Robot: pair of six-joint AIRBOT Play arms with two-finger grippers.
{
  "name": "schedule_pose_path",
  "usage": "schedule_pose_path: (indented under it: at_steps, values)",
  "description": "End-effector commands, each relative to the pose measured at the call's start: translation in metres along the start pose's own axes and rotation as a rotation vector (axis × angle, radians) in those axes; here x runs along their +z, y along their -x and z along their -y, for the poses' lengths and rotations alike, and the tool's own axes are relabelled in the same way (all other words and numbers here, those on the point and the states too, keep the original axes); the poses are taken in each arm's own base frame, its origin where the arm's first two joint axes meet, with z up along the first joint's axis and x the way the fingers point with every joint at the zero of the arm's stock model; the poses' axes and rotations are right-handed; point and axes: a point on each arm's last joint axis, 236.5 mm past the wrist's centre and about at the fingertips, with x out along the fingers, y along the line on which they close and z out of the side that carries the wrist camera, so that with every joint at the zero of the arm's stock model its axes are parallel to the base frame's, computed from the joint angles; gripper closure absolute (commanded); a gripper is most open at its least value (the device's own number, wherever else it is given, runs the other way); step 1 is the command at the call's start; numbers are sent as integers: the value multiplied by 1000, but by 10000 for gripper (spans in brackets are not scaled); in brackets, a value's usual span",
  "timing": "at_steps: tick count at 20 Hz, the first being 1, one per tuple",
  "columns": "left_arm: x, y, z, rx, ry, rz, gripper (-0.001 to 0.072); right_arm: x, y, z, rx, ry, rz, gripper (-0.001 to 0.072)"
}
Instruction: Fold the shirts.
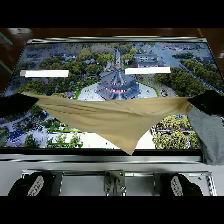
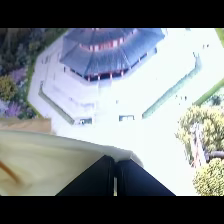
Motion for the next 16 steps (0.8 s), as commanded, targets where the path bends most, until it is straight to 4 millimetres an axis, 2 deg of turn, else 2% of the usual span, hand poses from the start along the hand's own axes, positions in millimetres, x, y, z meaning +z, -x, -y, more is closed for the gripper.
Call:
schedule_pose_path:
  at_steps: [1, 3, 6, 7, 10, 11, 12, 13, 14, 15, 16]
  values:
    - [-56, -58, -22, -43, 192, -51, 662, -9, -57, 32, 70, -186, -22, 647]
    - [-64, -82, -31, -37, 247, -6, 661, 18, -78, 45, 106, -258, 65, 647]
    - [-68, -112, -36, -17, 263, 7, 661, 56, -103, 51, 204, -354, 161, 647]
    - [-68, -123, -38, -9, 268, 10, 661, 60, -114, 53, 211, -364, 164, 647]
    - [-68, -149, -56, 46, 289, 26, 661, 52, -164, 55, 175, -345, 122, 647]
    - [-68, -154, -64, 63, 302, 28, 620, 51, -178, 56, 160, -338, 121, 647]
    - [-66, -156, -70, 74, 317, 26, 456, 51, -188, 58, 145, -341, 128, 646]
    - [-62, -154, -76, 79, 332, 23, 223, 55, -193, 62, 130, -337, 146, 540]
    - [-58, -150, -80, 79, 353, 19, 133, 56, -192, 64, 123, -328, 154, 264]
    - [-55, -143, -83, 72, 371, 0, 132, 57, -187, 64, 127, -291, 147, 121]
    - [-55, -136, -86, 62, 392, -28, 132, 55, -180, 65, 130, -253, 123, 122]
